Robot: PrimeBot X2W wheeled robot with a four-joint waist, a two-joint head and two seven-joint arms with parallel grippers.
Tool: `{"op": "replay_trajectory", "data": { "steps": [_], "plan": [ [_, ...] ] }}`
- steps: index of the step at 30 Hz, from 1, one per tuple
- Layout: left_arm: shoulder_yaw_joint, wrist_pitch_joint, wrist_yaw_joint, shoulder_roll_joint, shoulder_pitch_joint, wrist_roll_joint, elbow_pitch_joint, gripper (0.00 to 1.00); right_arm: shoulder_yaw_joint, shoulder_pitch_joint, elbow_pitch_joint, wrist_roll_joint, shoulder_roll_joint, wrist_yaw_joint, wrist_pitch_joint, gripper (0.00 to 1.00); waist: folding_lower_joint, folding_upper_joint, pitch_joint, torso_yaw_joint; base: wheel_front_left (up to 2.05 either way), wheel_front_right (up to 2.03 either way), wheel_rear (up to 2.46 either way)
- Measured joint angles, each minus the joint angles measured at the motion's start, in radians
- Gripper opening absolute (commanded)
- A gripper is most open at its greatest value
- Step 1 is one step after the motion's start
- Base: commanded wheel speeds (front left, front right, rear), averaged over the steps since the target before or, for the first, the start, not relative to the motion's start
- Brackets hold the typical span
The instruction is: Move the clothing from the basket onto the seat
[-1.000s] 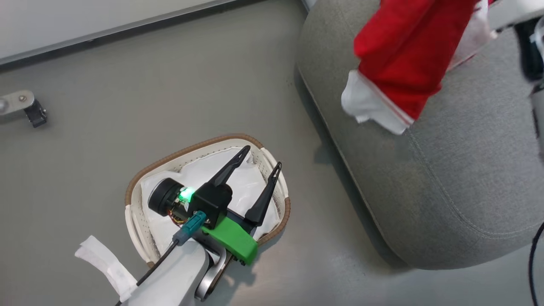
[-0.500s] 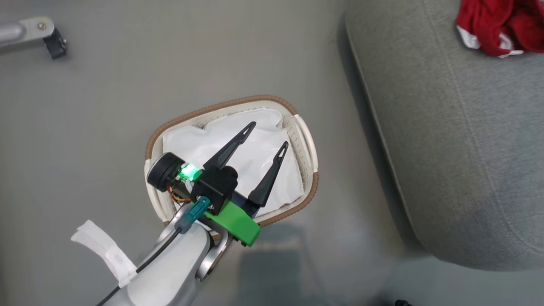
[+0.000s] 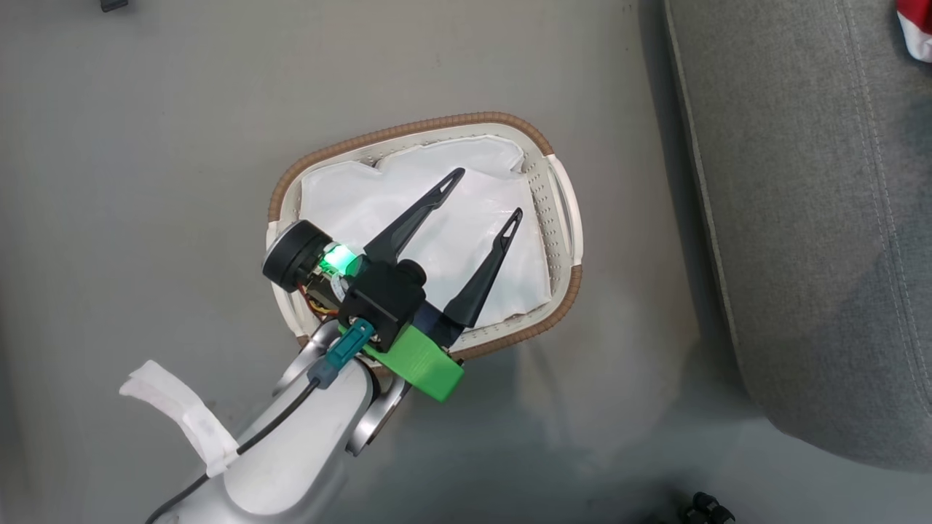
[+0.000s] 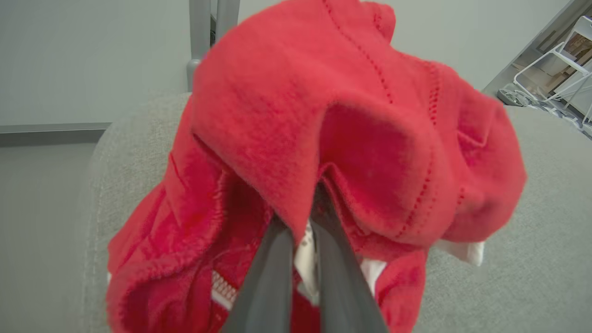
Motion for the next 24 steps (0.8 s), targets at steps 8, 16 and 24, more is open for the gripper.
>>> {"op": "replay_trajectory", "data": {
  "steps": [8, 16, 24],
  "plan": [
    [0.016, 0.000, 0.001, 0.004, 0.018, 0.000, -0.006, 1.00, 0.055, 0.022, 0.023, -0.016, 0.046, 0.000, -0.035, 1.00, 0.0000, 0.0000, -0.020, -0.036, 0.00, 0.00, 0.00],
    [0.058, 0.000, 0.001, 0.004, 0.055, -0.012, -0.012, 1.00, 0.117, 0.105, -0.065, 0.043, 0.080, 0.000, -0.040, 1.00, 0.0000, 0.0000, -0.078, -0.073, 0.00, 0.00, 0.00],
    [0.124, 0.000, 0.006, -0.011, 0.132, -0.030, -0.007, 1.00, 0.165, 0.211, -0.138, 0.091, 0.099, 0.000, -0.040, 1.00, -0.0001, 0.0000, -0.173, -0.096, 0.00, 0.00, 0.00]
  ]
}}
